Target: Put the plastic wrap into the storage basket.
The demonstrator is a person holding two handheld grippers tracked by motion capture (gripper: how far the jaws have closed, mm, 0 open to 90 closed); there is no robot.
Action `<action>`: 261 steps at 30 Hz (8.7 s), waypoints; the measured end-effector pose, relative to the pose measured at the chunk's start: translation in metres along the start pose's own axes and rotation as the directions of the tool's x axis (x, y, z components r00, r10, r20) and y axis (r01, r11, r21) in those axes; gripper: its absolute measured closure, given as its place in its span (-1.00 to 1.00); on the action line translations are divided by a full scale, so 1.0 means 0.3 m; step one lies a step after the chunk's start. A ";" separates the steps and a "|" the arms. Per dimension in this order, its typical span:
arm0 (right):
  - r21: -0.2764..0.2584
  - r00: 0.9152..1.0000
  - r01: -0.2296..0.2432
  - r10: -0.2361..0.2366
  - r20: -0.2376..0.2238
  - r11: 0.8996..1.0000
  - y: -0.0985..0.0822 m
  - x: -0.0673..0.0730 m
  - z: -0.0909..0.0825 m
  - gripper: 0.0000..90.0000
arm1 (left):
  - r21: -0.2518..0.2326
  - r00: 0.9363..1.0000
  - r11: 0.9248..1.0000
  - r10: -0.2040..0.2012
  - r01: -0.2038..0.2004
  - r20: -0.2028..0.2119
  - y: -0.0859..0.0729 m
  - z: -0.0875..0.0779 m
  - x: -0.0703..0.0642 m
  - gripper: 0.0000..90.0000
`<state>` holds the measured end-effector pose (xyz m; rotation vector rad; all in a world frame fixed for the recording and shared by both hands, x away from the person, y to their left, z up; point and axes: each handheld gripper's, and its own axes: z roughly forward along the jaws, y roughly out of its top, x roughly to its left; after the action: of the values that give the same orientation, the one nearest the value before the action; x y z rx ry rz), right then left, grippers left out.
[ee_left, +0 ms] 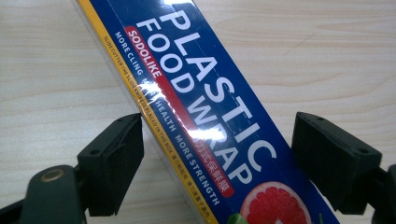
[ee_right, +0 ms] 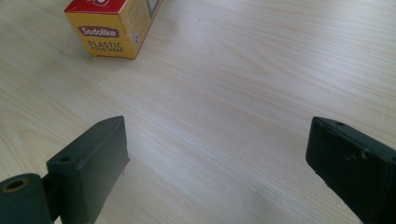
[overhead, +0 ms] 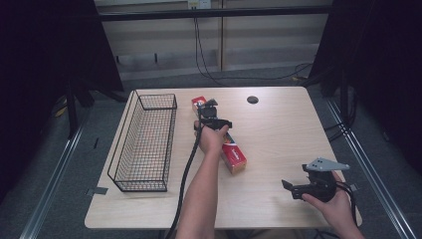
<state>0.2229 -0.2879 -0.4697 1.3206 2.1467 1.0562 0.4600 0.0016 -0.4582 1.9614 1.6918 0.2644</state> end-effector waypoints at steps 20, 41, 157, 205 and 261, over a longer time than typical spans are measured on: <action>0.005 1.000 0.013 -0.013 -0.007 1.000 0.001 0.007 0.006 -0.87 | 0.088 0.999 0.995 -0.049 0.051 -0.024 0.003 -0.041 0.038 -0.36; 0.000 1.000 0.018 -0.018 -0.018 1.000 0.006 0.014 0.010 -0.87 | 0.176 0.996 0.983 -0.047 0.059 -0.073 0.011 -0.082 0.073 -0.10; -0.022 0.998 0.043 -0.044 -0.049 0.999 0.013 0.019 0.014 -0.94 | 0.170 0.990 0.983 -0.054 0.076 -0.131 0.143 -0.462 0.209 -0.02; -0.019 0.997 0.052 -0.053 -0.058 0.998 0.015 0.024 0.014 -0.94 | 0.177 0.980 0.975 -0.103 0.133 -0.173 0.123 -0.536 0.342 -0.02; -0.014 0.996 0.051 -0.052 -0.067 0.999 0.015 0.034 0.018 -0.94 | 0.159 0.966 0.969 -0.153 0.188 -0.210 0.023 -0.579 0.498 -0.02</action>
<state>0.2242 -0.2756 -0.4690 1.2335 2.2076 1.1061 0.4126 0.1906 -0.3375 1.9511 2.0634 0.2585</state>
